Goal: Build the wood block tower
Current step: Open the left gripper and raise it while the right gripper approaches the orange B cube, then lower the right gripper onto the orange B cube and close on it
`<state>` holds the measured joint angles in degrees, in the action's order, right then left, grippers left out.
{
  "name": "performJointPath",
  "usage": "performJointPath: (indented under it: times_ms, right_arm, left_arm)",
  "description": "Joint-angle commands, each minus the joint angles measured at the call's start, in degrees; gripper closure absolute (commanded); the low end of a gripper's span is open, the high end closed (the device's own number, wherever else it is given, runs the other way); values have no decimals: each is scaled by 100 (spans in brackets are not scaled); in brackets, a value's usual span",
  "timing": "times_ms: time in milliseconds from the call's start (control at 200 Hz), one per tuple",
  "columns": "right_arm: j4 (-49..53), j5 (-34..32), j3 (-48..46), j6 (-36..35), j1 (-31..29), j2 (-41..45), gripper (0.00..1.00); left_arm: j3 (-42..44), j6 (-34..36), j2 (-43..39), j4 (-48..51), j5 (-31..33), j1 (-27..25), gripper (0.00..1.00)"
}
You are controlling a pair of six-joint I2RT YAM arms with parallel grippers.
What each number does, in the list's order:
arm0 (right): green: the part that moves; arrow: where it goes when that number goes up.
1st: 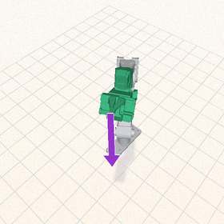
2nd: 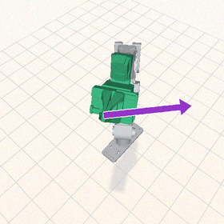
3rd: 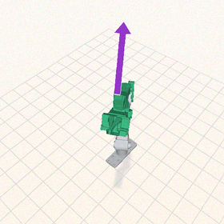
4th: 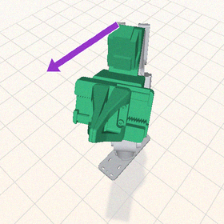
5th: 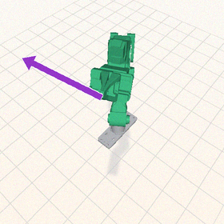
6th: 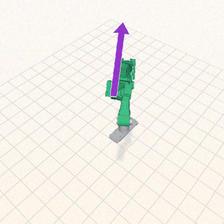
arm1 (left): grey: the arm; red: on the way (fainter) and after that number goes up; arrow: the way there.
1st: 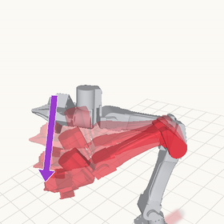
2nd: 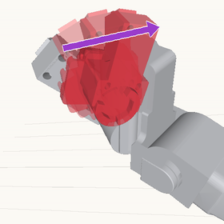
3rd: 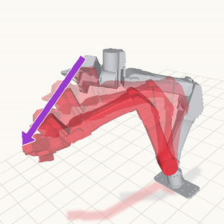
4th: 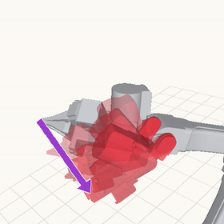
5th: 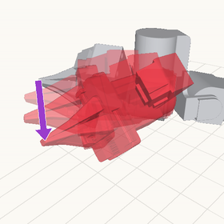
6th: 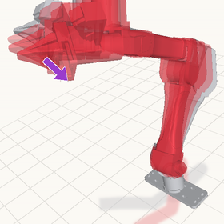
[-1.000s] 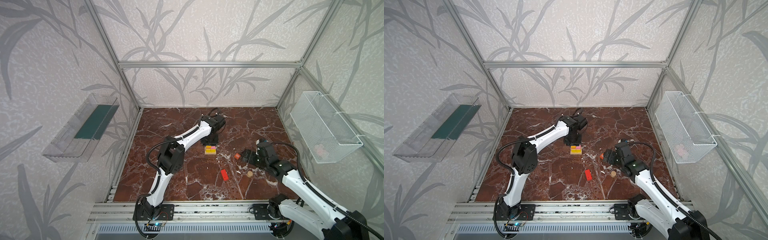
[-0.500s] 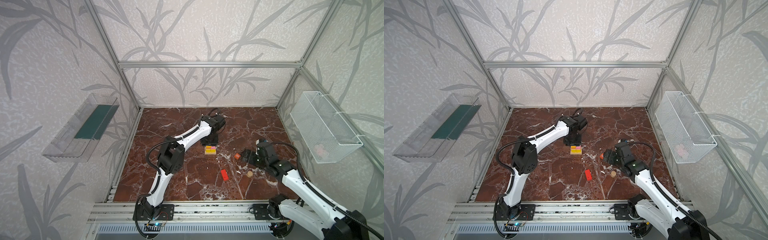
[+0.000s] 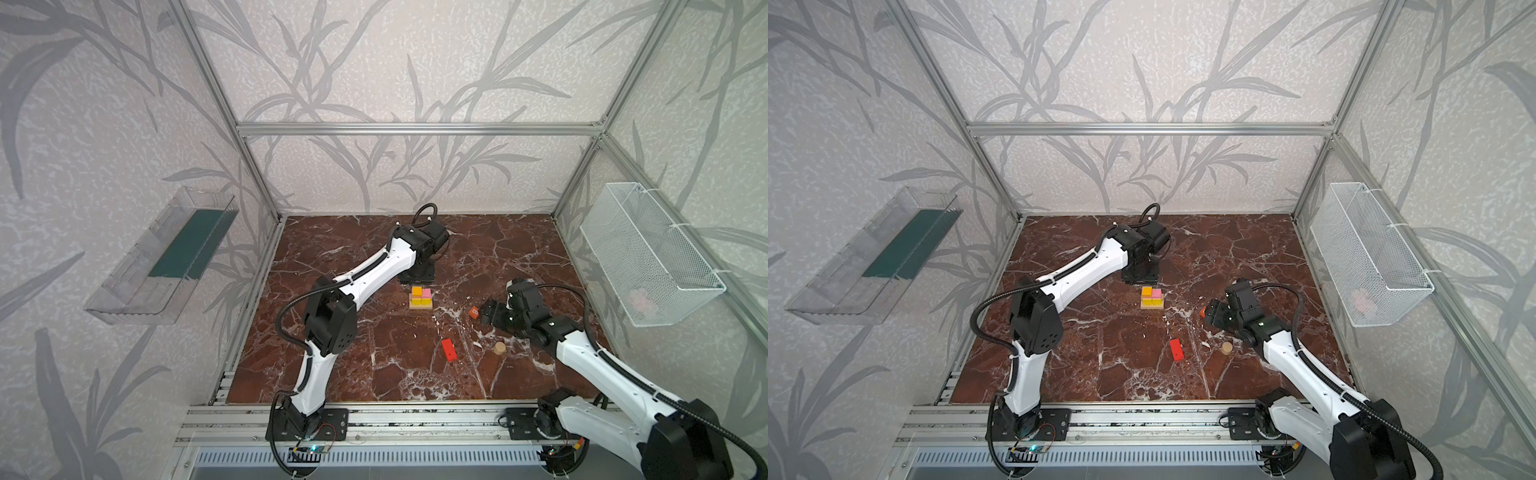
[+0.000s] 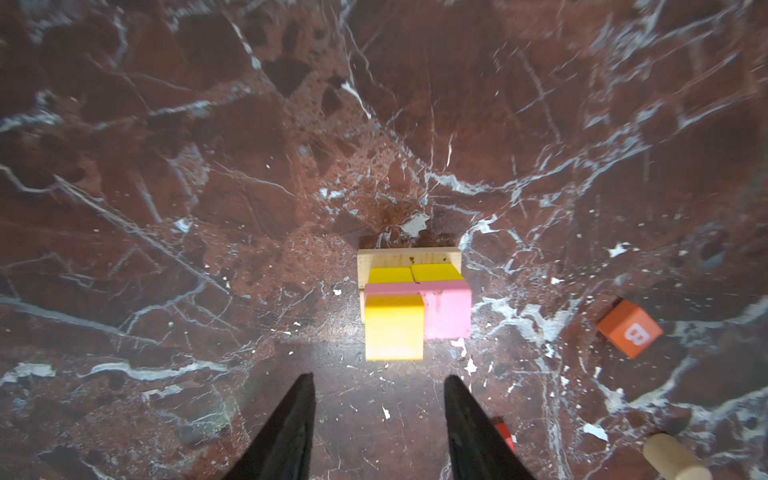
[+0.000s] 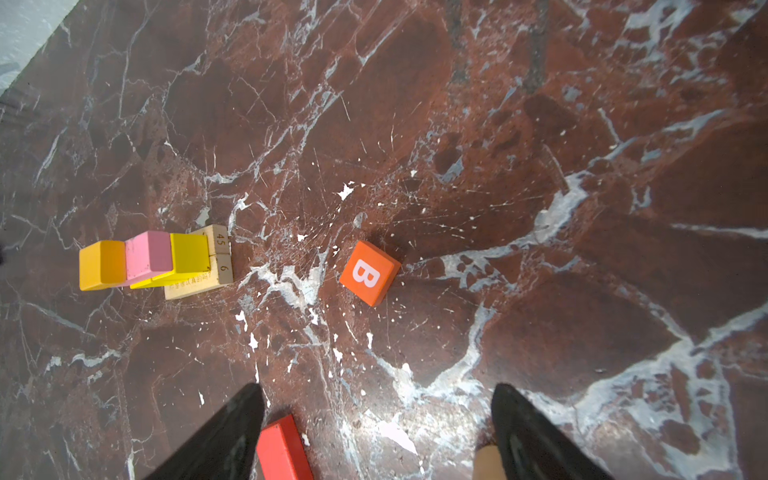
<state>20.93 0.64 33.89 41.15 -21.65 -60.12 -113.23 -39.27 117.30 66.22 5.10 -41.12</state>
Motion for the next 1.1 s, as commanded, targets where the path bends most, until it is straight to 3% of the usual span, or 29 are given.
performJointPath:
  times_ms: [0, 260, 515, 770, 1095]
  right_arm:
    - [-107, 36, 86, 109, 3, -148, 15]
    - [54, -157, 480, 251, -206, -791, 17]
    - [393, -624, 1074, 573, -463, -1578, 25]
    - [800, -1061, 1568, 851, -554, -2412, 30]
    - [903, -1140, 2028, 1051, -655, -3130, 31]
  left_arm:
    - [107, 66, -706, 99, 346, 59, 50]
    - [1667, 240, -2111, -1166, 246, 365, 50]
    - [3012, 493, -3356, -1932, -53, 983, 50]
    - [3511, 825, -3736, -2119, -309, 1375, 50]
    - [3737, 956, -3769, -2248, -658, 1594, 50]
